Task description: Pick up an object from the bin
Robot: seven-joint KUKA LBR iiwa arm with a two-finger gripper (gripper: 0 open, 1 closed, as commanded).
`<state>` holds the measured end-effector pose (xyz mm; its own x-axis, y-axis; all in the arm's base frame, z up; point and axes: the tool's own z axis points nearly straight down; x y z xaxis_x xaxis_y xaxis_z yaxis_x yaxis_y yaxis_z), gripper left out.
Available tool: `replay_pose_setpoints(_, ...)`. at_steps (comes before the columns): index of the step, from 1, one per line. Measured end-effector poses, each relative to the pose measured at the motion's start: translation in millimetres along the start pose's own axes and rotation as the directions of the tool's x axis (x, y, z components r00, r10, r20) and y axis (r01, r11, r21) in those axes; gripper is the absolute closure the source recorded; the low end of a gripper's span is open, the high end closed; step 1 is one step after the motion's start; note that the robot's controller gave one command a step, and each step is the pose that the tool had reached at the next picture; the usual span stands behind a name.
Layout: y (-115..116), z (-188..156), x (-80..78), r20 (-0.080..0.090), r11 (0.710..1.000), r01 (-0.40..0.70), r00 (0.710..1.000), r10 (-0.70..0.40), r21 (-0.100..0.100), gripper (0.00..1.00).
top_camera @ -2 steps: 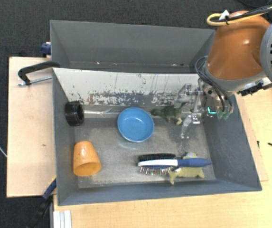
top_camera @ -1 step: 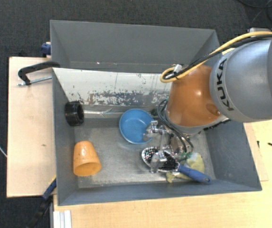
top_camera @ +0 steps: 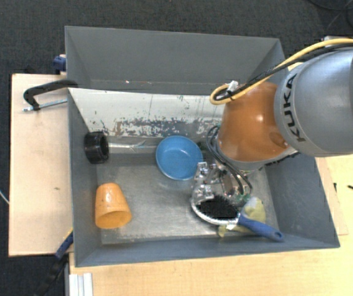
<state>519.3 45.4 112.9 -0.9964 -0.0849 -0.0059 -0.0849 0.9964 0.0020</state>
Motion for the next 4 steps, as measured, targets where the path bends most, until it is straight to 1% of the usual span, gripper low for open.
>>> replay_pose_setpoints(1,-0.1,1.3,0.9,-0.003,1.000,0.000,1.000,0.000,0.000,0.00)
replay_pose_setpoints(2,-11.4,40.7,26.6,0.001,0.962,0.273,0.962,-0.273,0.000,0.00)
replay_pose_setpoints(3,-72.6,25.5,29.8,-0.001,0.895,0.446,0.895,-0.446,0.002,0.00)
replay_pose_setpoints(4,-70.5,25.7,29.8,0.000,0.894,0.448,0.894,-0.448,-0.001,1.00)
